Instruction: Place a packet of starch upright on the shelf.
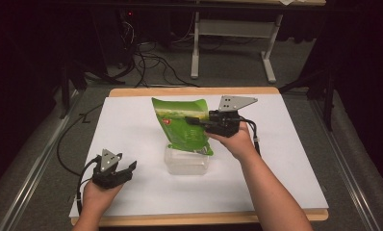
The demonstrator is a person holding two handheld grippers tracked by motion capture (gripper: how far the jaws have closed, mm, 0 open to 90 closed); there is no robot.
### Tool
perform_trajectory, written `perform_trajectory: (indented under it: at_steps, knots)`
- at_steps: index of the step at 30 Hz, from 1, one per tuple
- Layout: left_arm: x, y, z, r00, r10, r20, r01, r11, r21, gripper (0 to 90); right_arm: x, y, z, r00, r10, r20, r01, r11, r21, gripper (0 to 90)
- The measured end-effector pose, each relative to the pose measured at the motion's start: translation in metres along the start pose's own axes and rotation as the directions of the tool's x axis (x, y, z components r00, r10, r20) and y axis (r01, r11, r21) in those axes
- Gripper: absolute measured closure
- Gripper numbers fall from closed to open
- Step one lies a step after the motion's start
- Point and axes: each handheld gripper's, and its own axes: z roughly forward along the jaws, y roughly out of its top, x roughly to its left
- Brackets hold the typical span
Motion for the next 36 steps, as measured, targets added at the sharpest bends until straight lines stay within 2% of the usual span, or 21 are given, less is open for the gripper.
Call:
perform_trajectory:
  at_steps: [3,5,9,11,19,22,23,24,27,29,31,35,36]
  knots:
    - [-0.001,0.0,0.0,1.0,0.004,0.001,-0.004,1.0,0.003,38.7,-0.001,0.003,-0.006,0.9997,-0.003,0.023,0.003,1.0,-0.006,87.9]
    - [-0.001,0.0,-0.001,1.0,0.004,0.001,-0.004,1.0,0.001,38.7,-0.002,0.002,-0.007,0.9999,0.0,0.011,0.0,1.0,0.0,87.9]
    - [-0.001,0.0,0.0,1.0,0.0,0.0,0.0,1.0,0.003,38.7,-0.004,-0.002,0.001,1.0,0.005,0.007,-0.005,0.999,0.039,87.9]
    - [0.0,0.0,-0.001,1.0,-0.001,0.001,0.001,1.0,-0.002,38.7,-0.006,-0.003,0.004,0.9999,0.014,0.003,-0.014,0.999,0.041,88.0]
    - [0.001,0.0,-0.002,1.0,-0.004,0.001,0.004,1.0,-0.004,38.7,-0.011,0.004,-0.003,0.997,0.016,0.075,-0.015,1.0,-0.015,88.0]
    - [0.0,0.0,-0.002,1.0,-0.006,0.001,0.006,1.0,-0.004,38.7,-0.015,0.006,-0.001,0.9958,0.001,0.091,-0.001,1.0,-0.001,88.0]
    - [0.0,0.0,-0.002,1.0,-0.006,0.0,0.006,1.0,-0.004,38.7,-0.019,0.008,0.004,0.9949,-0.009,0.1,0.006,1.0,0.029,88.0]
    - [0.0,0.0,-0.002,1.0,-0.006,0.0,0.006,1.0,-0.004,38.7,-0.019,0.008,0.004,0.9949,-0.009,0.1,0.006,1.0,0.029,88.0]
    - [0.001,0.0,-0.002,1.0,-0.007,0.0,0.007,1.0,-0.004,38.7,-0.029,0.007,0.02,0.9963,-0.014,0.085,0.008,0.998,0.066,88.0]
    - [0.001,0.0,-0.002,1.0,-0.008,-0.001,0.008,1.0,-0.004,38.7,-0.031,0.006,0.025,0.9972,-0.012,0.074,0.006,0.997,0.071,88.0]
    - [0.002,-0.001,-0.003,0.9999,-0.012,-0.002,0.012,0.9999,-0.005,38.7,-0.036,0.004,0.036,0.995,-0.025,0.096,0.016,0.996,0.089,88.0]
    - [0.003,-0.001,-0.004,0.9999,-0.015,-0.001,0.015,0.9999,-0.006,38.7,-0.041,-0.002,0.039,0.9928,-0.024,0.118,0.016,0.997,0.076,88.0]
    - [0.003,-0.002,-0.004,0.9999,-0.016,-0.001,0.016,0.9999,-0.007,38.7,-0.042,-0.005,0.039,0.9936,-0.022,0.111,0.014,0.997,0.073,88.0]
